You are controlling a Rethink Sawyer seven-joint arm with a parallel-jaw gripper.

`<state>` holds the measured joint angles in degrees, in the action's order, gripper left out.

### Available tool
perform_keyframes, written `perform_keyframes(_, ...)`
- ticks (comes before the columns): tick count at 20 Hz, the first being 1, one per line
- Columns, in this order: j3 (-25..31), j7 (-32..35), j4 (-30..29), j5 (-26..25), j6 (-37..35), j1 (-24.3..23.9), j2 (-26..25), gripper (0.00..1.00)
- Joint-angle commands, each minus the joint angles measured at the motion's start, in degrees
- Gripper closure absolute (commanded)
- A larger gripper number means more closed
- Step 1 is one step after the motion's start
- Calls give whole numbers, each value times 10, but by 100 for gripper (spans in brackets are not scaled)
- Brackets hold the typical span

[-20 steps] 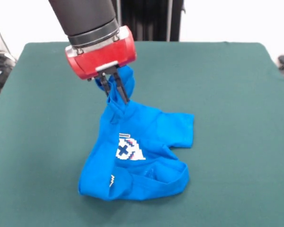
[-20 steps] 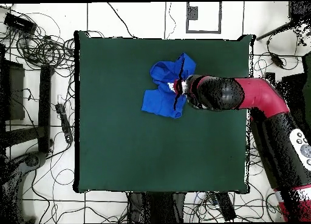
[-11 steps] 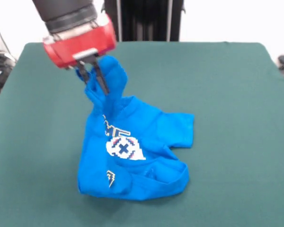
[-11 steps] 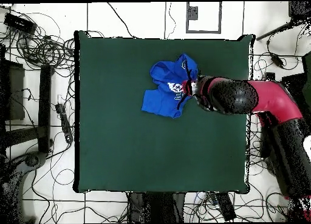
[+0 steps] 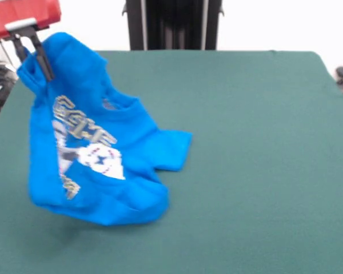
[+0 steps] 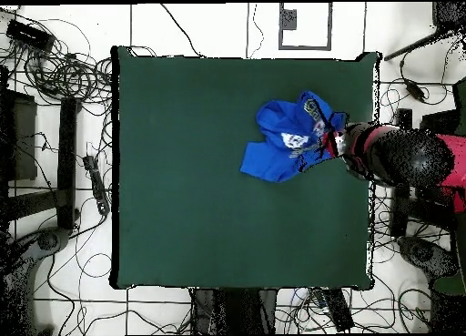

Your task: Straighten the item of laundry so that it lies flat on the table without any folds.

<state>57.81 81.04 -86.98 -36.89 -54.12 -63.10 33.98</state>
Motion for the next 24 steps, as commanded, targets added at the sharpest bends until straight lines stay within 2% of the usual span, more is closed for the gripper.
perform_keyframes(1,6,-188,-10,-3,-67,38,-17,100)
perform_keyframes(7,-4,-186,-1,-7,-64,46,-24,100)
perform_keyframes(11,-16,-181,3,-20,-71,59,-10,100)
perform_keyframes(20,-22,-68,-8,21,-120,121,109,100)
perform_keyframes(24,-39,11,4,41,-158,177,168,100)
